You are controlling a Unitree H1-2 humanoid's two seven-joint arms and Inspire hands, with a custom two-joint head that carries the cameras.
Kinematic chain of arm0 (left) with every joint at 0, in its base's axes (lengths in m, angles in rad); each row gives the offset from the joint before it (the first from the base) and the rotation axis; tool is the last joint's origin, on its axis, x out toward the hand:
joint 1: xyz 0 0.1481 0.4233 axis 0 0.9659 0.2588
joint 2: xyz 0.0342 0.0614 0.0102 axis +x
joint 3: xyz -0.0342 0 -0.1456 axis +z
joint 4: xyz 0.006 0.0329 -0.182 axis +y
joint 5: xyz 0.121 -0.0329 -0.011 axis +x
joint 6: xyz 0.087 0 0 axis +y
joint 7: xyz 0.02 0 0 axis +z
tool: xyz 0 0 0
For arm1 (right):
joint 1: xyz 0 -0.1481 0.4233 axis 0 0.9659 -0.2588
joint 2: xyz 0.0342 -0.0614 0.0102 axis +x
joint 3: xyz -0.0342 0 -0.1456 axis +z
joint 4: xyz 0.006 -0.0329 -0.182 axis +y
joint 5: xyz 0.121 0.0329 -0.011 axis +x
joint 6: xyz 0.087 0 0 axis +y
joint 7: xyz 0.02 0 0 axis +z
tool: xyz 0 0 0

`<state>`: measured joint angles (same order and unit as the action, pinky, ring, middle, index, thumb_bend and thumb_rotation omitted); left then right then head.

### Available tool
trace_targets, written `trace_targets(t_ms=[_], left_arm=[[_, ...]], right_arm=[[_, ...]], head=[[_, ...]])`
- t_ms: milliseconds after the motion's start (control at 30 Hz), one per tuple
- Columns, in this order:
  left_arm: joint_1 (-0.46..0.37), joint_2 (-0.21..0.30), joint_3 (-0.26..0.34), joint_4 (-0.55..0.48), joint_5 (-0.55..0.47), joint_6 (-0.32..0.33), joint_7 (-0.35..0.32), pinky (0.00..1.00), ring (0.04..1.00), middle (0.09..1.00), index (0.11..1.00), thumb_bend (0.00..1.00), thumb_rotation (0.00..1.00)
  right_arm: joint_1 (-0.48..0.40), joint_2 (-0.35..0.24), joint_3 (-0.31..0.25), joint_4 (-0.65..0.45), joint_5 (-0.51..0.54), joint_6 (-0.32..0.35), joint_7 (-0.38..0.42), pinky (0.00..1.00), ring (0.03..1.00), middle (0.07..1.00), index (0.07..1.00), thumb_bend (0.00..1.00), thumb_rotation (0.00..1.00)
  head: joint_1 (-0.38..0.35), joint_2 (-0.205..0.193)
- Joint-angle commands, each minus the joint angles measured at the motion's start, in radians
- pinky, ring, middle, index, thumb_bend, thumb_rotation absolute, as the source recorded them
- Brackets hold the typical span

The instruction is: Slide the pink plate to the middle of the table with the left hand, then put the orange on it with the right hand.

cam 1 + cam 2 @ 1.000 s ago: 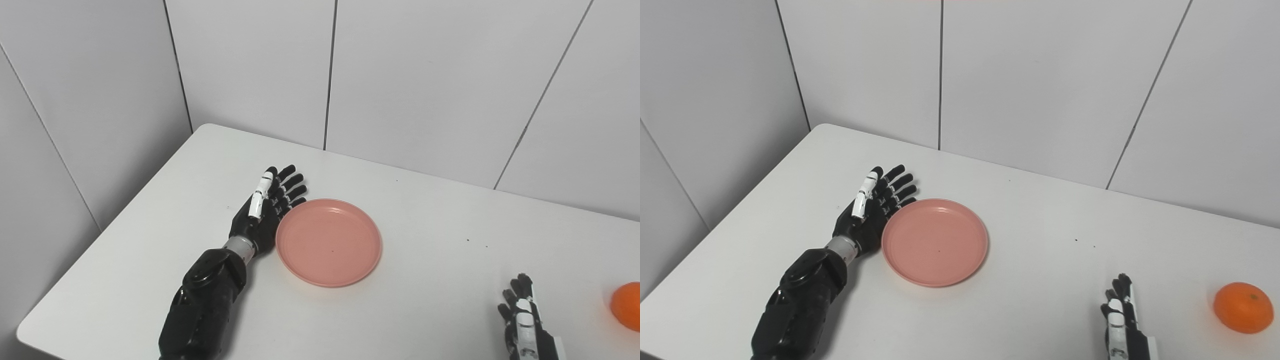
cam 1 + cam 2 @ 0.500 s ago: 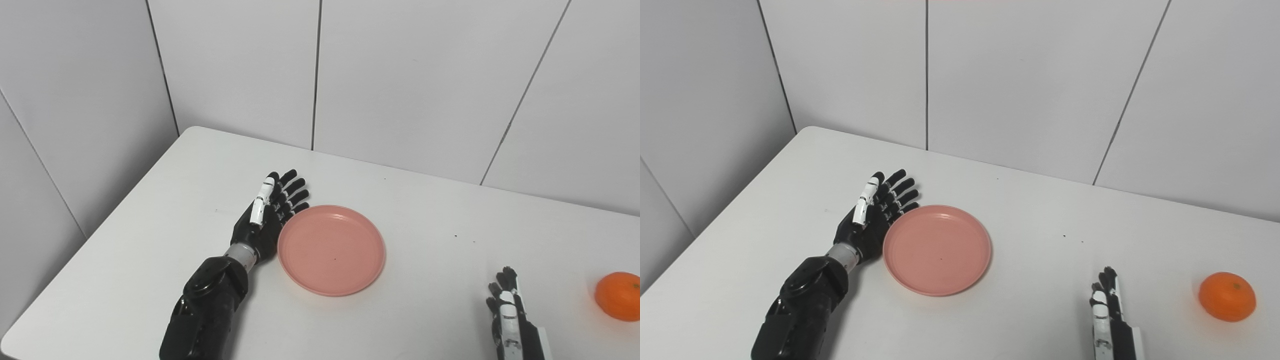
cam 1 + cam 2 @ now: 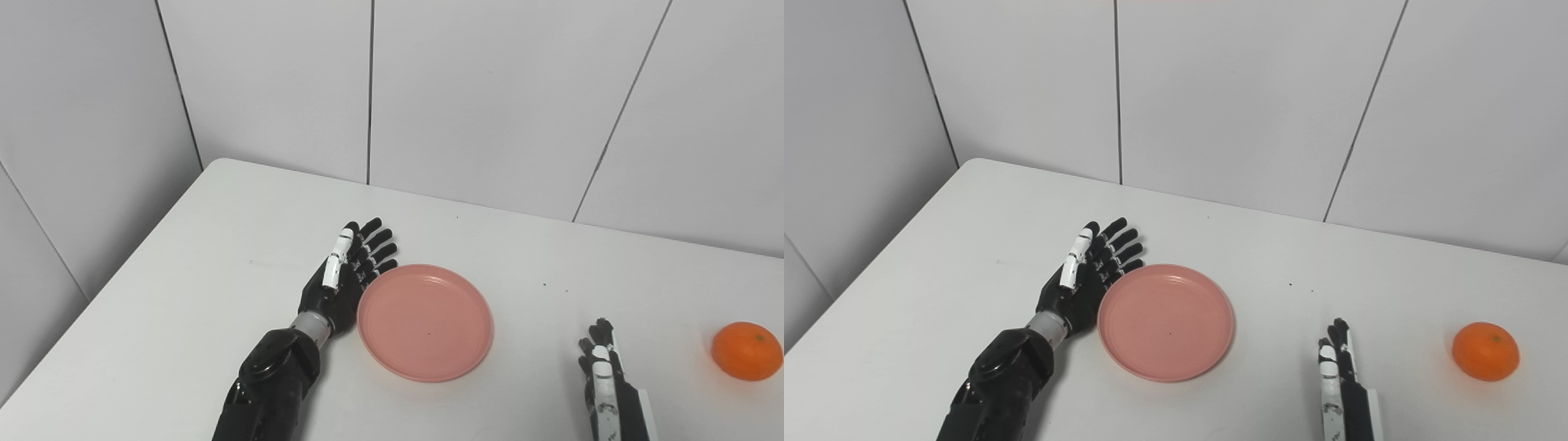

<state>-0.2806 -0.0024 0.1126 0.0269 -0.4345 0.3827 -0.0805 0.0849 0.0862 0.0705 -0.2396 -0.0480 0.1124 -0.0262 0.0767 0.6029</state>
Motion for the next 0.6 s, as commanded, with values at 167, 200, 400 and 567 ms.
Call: trace_targets(t_ms=[167, 200, 400, 567], left_arm=[[0.014, -0.052, -0.054, -0.025, 0.04, 0.005, 0.007, 0.9, 0.908, 0.917, 0.909, 0.4, 1.0], [0.017, -0.06, -0.06, -0.024, 0.045, 0.002, 0.008, 0.9, 0.908, 0.916, 0.908, 0.4, 1.0], [0.036, -0.098, -0.083, -0.033, 0.078, 0.003, 0.019, 0.9, 0.902, 0.914, 0.905, 0.39, 1.0], [0.046, -0.113, -0.1, -0.043, 0.089, 0.007, 0.015, 0.9, 0.908, 0.921, 0.913, 0.39, 1.0]], right_arm=[[-0.021, 0.024, 0.021, -0.041, -0.039, 0.026, -0.017, 0.99, 0.969, 0.983, 0.986, 0.4, 1.0], [-0.022, 0.027, 0.023, -0.043, -0.046, 0.031, -0.019, 0.99, 0.967, 0.982, 0.985, 0.4, 1.0], [-0.025, 0.043, 0.029, -0.053, -0.05, 0.046, -0.026, 1.0, 0.969, 0.987, 0.986, 0.4, 1.0], [-0.027, 0.052, 0.032, -0.062, -0.055, 0.065, -0.031, 1.0, 0.973, 0.992, 0.988, 0.39, 1.0]], head=[[-0.027, 0.022], [-0.037, 0.027], [-0.056, 0.041], [-0.069, 0.052]])
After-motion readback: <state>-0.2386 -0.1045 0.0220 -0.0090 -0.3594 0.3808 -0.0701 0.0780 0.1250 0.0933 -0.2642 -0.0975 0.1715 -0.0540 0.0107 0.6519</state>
